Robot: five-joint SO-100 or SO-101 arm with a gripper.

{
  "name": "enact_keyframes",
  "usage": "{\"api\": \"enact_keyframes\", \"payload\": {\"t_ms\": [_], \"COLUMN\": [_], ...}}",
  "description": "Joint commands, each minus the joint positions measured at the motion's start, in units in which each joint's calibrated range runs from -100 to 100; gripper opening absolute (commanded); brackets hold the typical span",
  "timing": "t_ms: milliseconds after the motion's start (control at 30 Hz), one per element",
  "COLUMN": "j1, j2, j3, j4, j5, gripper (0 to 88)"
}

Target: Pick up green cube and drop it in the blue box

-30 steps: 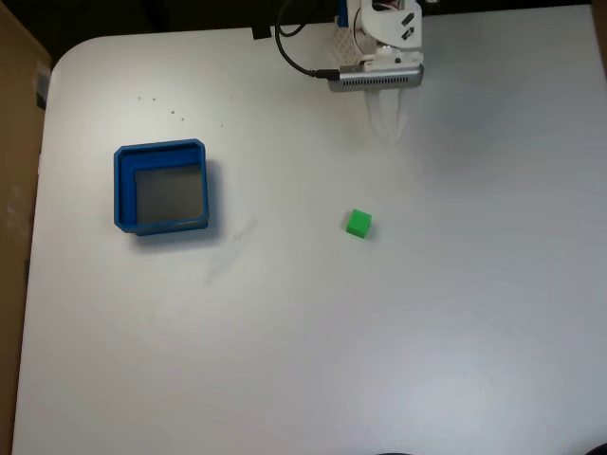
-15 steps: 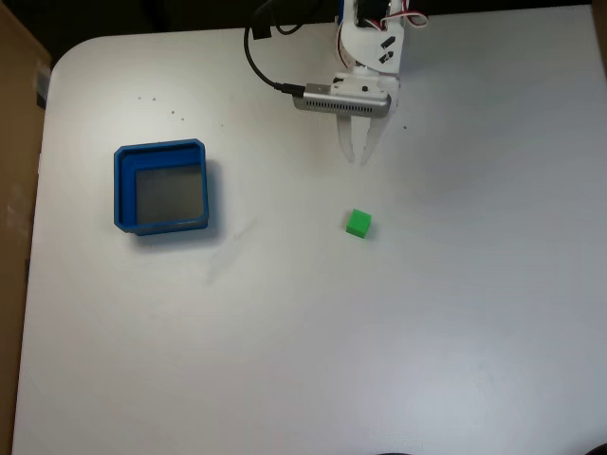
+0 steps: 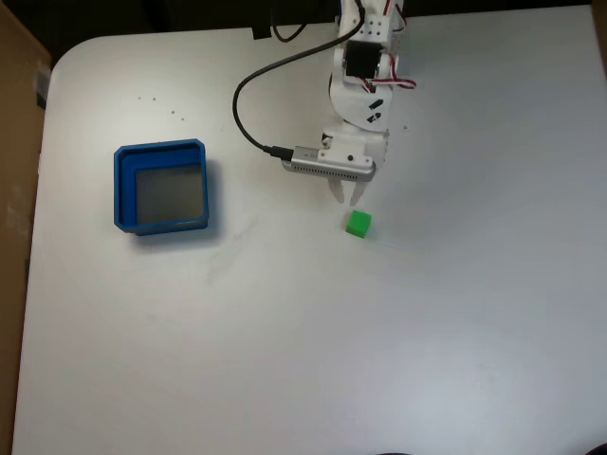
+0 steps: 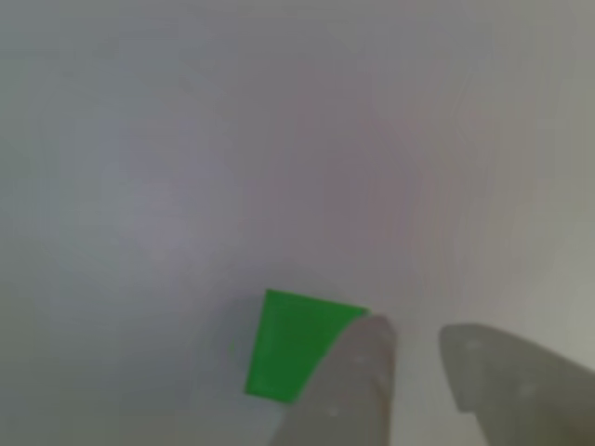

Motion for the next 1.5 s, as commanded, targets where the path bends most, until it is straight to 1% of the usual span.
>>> {"api": "enact_keyframes", "payload": {"t_ms": [0, 300, 600, 700, 900, 1067, 1267, 1467], "j1": [0.24, -0.12, -0.27, -1.06, -3.09, -3.95, -3.95, -3.74], "j2": [2.3, 7.15, 7.4, 7.4, 7.48, 7.57, 9.99, 14.42], "j3": [-4.44, -4.53, -4.62, -5.16, -5.16, -5.25, -8.14, -11.3], "j4": [-0.98, -0.89, -0.89, -0.89, -0.98, -1.06, -1.06, -0.98], "j5": [-0.2, -0.24, -0.24, -0.24, -0.24, -0.29, -0.59, -3.13], "gripper": [0.7, 0.8, 1.2, 4.6, 15.1, 20.7, 23.8, 24.0]}}
